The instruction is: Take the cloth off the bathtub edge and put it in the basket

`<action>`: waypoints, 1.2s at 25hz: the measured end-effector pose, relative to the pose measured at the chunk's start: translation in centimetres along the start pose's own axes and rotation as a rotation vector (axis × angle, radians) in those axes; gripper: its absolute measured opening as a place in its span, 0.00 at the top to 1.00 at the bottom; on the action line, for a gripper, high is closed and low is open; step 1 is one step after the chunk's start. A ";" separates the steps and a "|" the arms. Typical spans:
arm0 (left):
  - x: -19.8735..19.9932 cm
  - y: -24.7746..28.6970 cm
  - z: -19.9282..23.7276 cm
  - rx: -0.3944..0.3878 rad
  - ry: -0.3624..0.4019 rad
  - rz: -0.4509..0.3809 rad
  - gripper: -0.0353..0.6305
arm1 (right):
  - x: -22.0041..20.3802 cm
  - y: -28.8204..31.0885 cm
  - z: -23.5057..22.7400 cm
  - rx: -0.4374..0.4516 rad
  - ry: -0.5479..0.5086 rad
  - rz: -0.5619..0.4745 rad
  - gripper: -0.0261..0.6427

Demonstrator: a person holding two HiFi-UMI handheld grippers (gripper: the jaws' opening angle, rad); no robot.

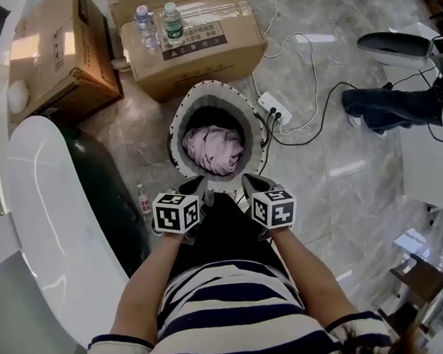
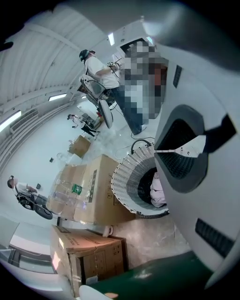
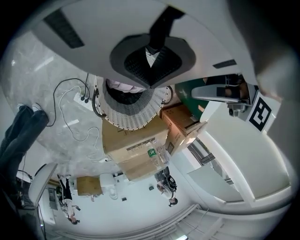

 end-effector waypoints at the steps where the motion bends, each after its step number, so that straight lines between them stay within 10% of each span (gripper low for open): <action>1: 0.1 -0.2 0.0 0.003 0.001 -0.002 0.90 | 0.1 -0.1 0.0 0.001 -0.001 -0.002 0.92; 30: -2.0 -3.0 0.3 0.023 -0.073 0.007 0.90 | -0.8 -1.3 1.0 -0.008 -0.021 0.037 0.92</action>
Point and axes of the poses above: the fingertips, and each gripper's own axes: y forward along the fingers, z to its left, x out of its top, the point moved 7 cm from there along -y, backward along the fingers, and after that the axes turned 5 degrees about -z, right-handed, at the moved point
